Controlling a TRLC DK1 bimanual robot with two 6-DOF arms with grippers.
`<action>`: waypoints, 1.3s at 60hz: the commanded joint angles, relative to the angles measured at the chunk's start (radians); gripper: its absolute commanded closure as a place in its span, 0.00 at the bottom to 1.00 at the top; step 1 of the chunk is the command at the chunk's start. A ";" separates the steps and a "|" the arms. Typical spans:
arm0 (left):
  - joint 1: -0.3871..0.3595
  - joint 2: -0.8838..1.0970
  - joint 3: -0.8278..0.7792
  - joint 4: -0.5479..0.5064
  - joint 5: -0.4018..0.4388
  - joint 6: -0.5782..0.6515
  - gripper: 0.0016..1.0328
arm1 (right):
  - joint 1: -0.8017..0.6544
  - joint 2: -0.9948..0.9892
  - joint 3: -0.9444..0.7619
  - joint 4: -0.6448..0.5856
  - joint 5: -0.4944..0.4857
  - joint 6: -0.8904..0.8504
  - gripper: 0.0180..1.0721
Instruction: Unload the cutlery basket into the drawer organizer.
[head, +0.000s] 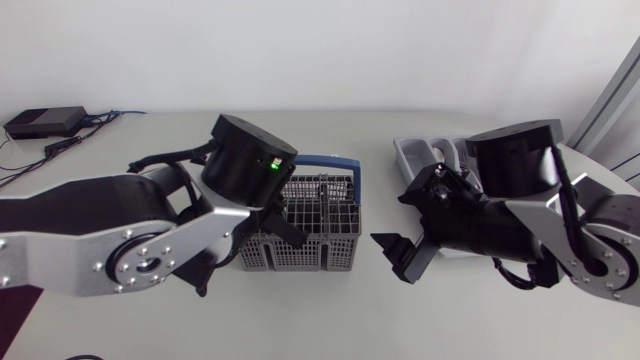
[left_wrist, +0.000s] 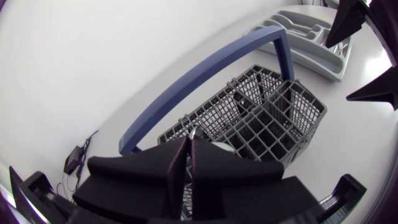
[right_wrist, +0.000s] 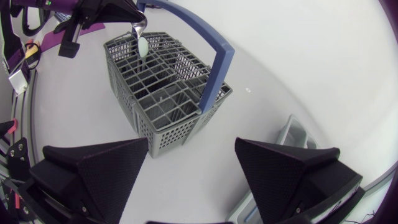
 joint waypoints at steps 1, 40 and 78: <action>-0.020 -0.030 -0.033 0.013 -0.026 0.018 0.97 | 0.013 -0.017 -0.031 -0.020 0.014 0.010 0.05; -0.105 -0.218 -0.103 0.045 -0.144 0.094 0.97 | 0.062 -0.127 -0.043 -0.062 0.081 0.000 0.05; -0.120 -0.455 -0.054 0.021 0.048 -0.059 0.97 | 0.216 -0.291 -0.060 -0.046 0.202 0.000 0.05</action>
